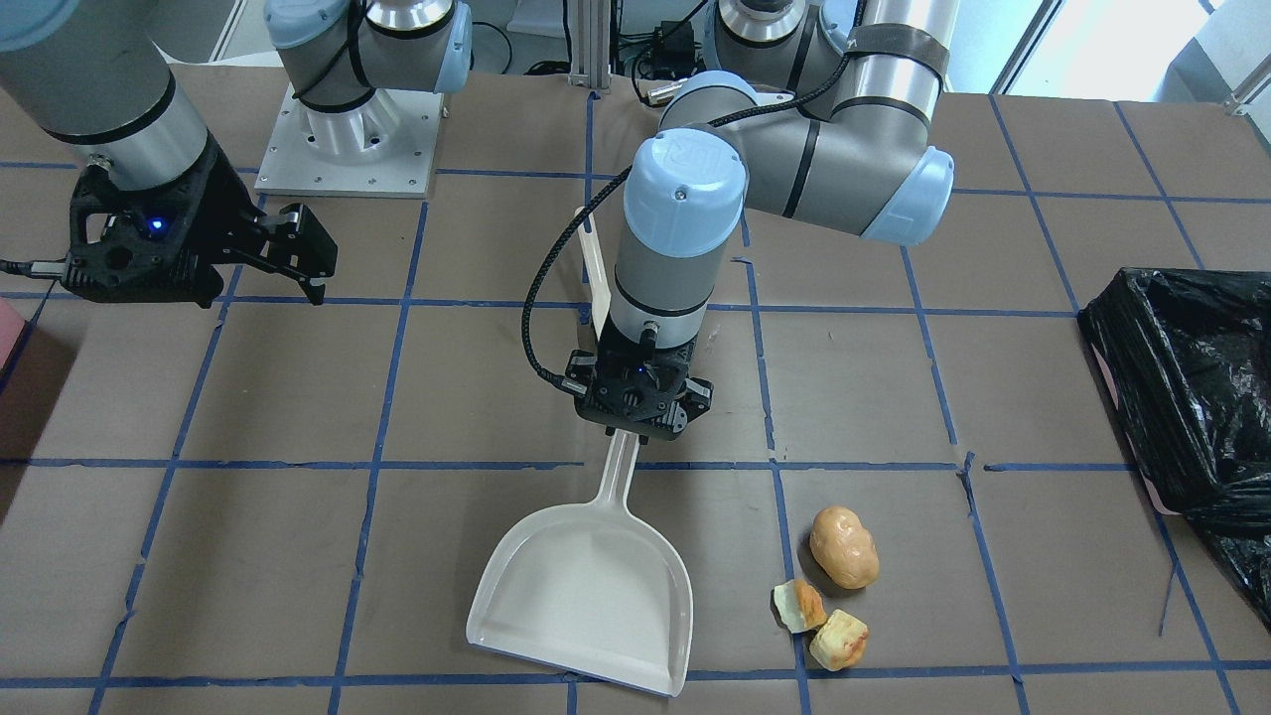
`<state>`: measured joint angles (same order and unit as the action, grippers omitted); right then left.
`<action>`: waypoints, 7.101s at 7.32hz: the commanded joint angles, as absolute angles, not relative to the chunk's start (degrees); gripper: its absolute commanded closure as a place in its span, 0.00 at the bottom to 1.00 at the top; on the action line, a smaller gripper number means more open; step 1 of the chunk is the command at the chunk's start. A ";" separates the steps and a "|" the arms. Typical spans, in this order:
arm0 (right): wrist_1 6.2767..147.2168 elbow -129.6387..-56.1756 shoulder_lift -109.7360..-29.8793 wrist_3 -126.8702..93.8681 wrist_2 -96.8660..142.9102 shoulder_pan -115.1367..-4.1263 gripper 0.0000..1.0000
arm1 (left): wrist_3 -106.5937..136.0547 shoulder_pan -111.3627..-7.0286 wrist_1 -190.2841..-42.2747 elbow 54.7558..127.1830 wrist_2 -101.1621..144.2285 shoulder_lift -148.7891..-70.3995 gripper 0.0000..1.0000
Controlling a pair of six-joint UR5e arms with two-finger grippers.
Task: Sweep and dump trash in nearest bin
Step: 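Lift the dustpan with the left gripper and place it beside the potato, then reach the right gripper to the white brush and grasp its handle, then carry the brush with the right gripper toward the potato and crust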
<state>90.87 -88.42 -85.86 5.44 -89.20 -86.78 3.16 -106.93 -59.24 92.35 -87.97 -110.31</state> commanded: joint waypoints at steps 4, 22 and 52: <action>90.88 -88.42 -85.96 5.71 -89.30 -86.75 0.00 | -2.19 -101.18 -63.37 93.60 -87.54 -102.94 0.93; 96.68 -102.37 -85.96 -2.02 -84.64 -116.24 0.06 | -100.89 -52.29 -72.69 99.68 -80.87 -102.37 0.93; 92.34 -71.99 -56.84 -48.73 -86.75 -118.18 1.00 | -102.22 -53.70 -67.41 96.06 -76.81 -115.14 0.66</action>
